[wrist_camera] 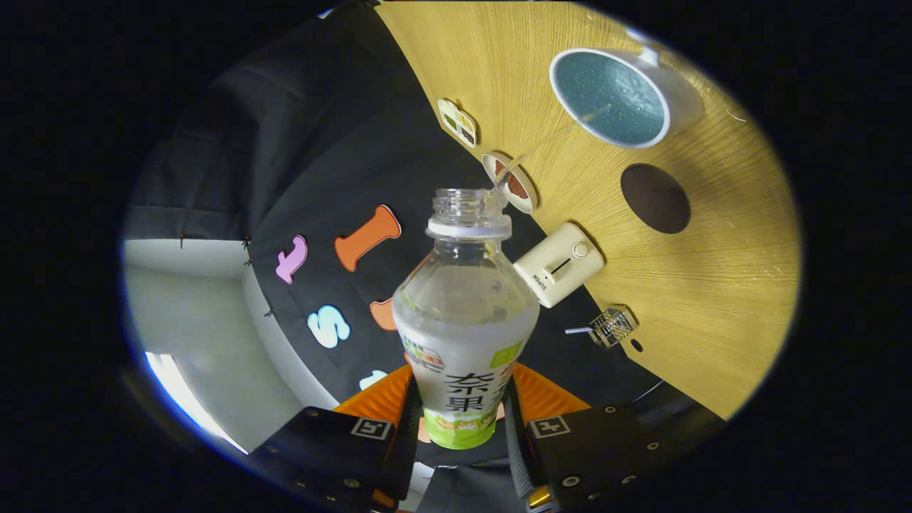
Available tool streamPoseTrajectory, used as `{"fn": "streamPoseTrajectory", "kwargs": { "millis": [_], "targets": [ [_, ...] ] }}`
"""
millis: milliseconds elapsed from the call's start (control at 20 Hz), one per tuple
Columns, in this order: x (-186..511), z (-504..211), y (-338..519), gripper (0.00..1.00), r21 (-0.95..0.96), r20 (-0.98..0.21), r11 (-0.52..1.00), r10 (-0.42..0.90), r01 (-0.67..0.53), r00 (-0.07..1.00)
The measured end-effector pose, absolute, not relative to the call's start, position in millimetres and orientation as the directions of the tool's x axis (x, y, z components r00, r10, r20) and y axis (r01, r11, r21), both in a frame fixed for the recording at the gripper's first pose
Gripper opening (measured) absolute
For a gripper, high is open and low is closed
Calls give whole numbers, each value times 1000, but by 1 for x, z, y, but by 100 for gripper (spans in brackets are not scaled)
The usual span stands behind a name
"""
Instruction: Take the bottle from table, then pour the juice into the cup, finally place the bottle on the coaster
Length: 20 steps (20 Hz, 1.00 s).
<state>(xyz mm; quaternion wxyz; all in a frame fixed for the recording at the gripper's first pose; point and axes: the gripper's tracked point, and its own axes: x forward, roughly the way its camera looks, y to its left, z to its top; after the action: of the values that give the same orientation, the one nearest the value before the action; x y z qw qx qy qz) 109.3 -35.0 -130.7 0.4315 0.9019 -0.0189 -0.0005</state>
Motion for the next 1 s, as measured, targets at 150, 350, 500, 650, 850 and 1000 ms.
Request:
{"fn": "streamPoseTrajectory", "kwargs": {
  "millis": [150,350,500,650,850,1000],
  "targets": [
    [111,-130,-35,55,766,14,-642,-34,-33,999],
    [107,-126,-35,55,774,21,-632,-36,-39,999],
    [109,-134,-29,55,805,0,-593,-26,-16,1000],
    [106,-142,-29,55,829,-17,-559,-28,-2,999],
    [106,-160,-17,55,909,-51,-414,5,48,999],
    [109,-156,-6,55,968,-57,-241,63,71,996]
  ]
}}
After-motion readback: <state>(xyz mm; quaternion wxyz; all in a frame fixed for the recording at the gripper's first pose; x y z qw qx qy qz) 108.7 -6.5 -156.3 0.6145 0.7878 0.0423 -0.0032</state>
